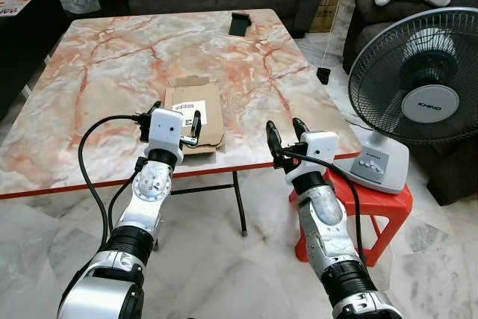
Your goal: Picking trash to rubbish bin
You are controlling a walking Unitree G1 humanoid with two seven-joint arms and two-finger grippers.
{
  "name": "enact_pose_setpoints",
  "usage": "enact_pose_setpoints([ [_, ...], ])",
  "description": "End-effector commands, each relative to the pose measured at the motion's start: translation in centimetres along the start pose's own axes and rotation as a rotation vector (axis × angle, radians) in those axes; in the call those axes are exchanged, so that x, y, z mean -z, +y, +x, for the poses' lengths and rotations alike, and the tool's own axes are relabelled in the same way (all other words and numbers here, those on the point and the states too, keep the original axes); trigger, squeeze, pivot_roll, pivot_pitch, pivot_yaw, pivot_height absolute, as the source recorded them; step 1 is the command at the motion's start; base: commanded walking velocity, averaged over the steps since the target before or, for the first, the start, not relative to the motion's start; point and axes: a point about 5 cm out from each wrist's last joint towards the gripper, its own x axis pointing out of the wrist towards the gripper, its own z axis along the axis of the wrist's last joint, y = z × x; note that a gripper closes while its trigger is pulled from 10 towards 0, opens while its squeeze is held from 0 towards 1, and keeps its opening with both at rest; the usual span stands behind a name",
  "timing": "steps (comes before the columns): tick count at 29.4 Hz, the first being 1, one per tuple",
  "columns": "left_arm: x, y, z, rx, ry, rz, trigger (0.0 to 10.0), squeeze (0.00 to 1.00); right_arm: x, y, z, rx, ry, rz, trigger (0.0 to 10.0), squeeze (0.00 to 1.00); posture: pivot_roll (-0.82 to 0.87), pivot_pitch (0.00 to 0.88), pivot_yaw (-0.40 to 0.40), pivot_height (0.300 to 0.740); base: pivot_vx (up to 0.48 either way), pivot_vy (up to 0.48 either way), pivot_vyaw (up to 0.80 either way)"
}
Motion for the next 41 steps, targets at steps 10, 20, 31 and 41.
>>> enact_pose_setpoints([
  [10, 0.28, 0.76, -0.08, -0.033, 0.020, 0.018, 10.0, 0.00, -0.48, 0.19, 0.47, -0.002, -0.014, 0.012, 10.0, 0.00, -0.04, 0.017, -0.016, 0.740, 0.307, 0.000, 0.00],
  [20, 0.34, 1.09, 0.03, -0.056, 0.033, 0.031, 10.0, 0.00, -0.57, 0.26, 0.46, -0.008, -0.018, -0.011, 10.0, 0.00, -0.04, 0.028, -0.021, 0.740, 0.319, 0.000, 0.31],
  [31, 0.39, 1.30, 0.03, -0.065, 0.041, 0.043, 10.0, 0.00, -0.49, 0.09, 0.52, 0.003, -0.010, -0.002, 10.0, 0.00, -0.03, 0.043, -0.018, 0.740, 0.327, 0.000, 0.04],
  [41, 0.34, 1.27, 0.07, -0.067, 0.042, 0.046, 10.0, 0.00, -0.41, 0.19, 0.51, 0.001, -0.007, -0.001, 10.0, 0.00, -0.03, 0.049, -0.020, 0.740, 0.329, 0.000, 0.43],
])
